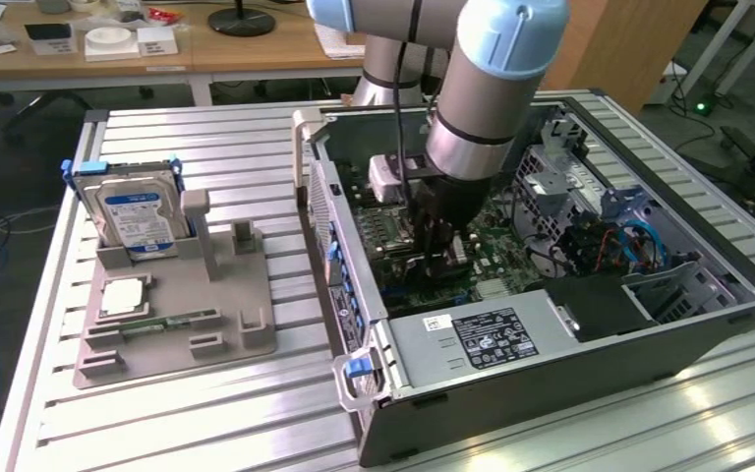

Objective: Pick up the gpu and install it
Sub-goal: 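Insert the gpu into the slot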

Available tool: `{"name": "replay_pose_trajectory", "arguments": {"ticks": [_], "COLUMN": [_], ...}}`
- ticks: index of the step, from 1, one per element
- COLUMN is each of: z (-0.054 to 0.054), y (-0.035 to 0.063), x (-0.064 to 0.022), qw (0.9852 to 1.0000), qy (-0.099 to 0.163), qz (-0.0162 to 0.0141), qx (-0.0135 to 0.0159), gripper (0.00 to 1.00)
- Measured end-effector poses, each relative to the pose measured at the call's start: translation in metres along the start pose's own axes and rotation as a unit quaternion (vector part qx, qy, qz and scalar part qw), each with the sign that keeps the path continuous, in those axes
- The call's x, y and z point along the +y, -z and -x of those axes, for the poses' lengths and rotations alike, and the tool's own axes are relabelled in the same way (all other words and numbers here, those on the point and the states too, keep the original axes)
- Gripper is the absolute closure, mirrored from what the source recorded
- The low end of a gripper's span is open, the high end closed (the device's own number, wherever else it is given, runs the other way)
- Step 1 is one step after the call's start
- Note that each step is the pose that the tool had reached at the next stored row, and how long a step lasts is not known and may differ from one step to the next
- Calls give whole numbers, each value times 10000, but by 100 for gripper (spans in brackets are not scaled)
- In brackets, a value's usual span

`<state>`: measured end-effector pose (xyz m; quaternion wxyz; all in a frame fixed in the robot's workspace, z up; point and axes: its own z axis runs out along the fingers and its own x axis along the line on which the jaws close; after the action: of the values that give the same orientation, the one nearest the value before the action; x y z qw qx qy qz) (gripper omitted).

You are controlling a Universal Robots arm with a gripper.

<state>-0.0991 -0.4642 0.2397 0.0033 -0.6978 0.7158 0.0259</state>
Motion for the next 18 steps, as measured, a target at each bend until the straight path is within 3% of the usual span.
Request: {"name": "replay_pose_trajectory", "arguments": {"ticks": [9, 13, 18], "z": [15, 16, 16], "y": [370, 378, 379], "x": [13, 13, 13], "qw": [10000, 10000, 10000], "qy": [0, 1, 0], "qz": [-16, -18, -18], "qx": [0, 0, 0], "gripper": [58, 60, 78]}}
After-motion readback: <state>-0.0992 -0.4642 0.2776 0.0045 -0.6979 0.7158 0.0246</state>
